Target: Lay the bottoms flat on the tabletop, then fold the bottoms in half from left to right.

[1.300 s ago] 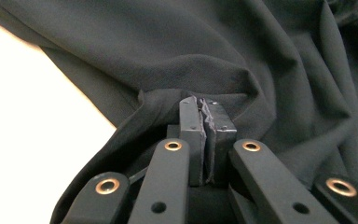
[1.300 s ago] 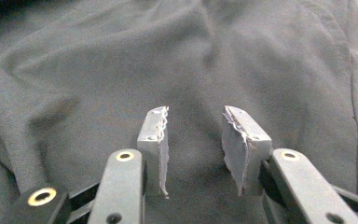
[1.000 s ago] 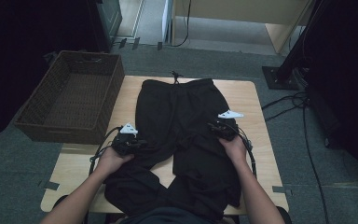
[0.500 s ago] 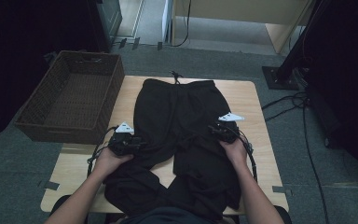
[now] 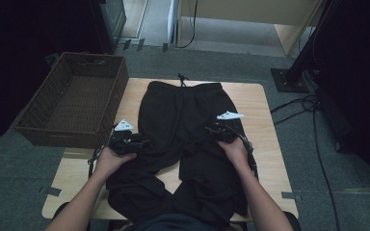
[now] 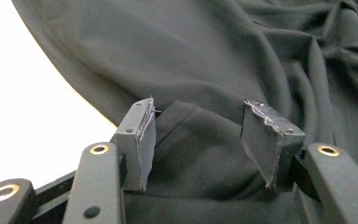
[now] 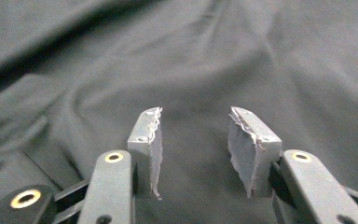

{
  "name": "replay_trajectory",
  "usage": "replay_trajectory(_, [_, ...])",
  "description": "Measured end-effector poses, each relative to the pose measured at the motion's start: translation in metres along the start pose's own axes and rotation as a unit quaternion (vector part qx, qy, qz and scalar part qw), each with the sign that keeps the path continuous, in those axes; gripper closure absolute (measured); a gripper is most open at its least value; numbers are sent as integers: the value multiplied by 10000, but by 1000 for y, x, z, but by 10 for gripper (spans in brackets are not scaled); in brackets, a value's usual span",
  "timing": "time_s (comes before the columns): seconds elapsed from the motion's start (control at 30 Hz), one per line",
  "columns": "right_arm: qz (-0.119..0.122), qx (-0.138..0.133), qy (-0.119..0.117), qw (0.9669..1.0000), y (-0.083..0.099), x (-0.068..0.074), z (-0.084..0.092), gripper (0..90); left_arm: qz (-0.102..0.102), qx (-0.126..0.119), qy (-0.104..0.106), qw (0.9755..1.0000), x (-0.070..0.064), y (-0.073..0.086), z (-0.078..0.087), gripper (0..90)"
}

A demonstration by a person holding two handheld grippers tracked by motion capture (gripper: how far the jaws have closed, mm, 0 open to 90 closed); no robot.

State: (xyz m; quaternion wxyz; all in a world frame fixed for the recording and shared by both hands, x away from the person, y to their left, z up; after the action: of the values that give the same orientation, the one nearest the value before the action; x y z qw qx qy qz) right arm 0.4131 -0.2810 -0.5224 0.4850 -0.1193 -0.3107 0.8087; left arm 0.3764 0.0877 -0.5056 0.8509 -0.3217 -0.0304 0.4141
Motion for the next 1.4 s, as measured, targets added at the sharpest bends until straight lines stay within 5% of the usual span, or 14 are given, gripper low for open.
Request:
replay_trajectory(0.37, [35,78,-253,9996,-17,22,-17,543,-73,213,-97,9997,6,3,-17,431])
replay_trajectory(0.87, [206,108,-396,9989,-46,50,-37,531,-172,110,-129,9997,0,6,-20,408])
replay_trajectory(1.1, [420,165,-392,9982,-68,66,-54,512,-294,60,-319,9990,-2,10,-19,527])
replay_trajectory(1.4, [549,115,-511,9971,-103,90,-76,481,-362,115,-155,9992,-11,15,-18,665])
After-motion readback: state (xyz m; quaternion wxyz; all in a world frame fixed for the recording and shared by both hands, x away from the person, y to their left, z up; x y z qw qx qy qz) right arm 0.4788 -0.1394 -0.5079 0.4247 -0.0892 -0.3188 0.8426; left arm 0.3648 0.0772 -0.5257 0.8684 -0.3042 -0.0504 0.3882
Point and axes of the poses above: each handheld gripper's, and its own axes: z roughly backward along the jaws, y roughly out of its underside, x roughly to its left, the point moved 2 cm from there along -z, roughly forward along the jaws, and after that the axes turned 11 degrees about x, right-handed, at the moved point
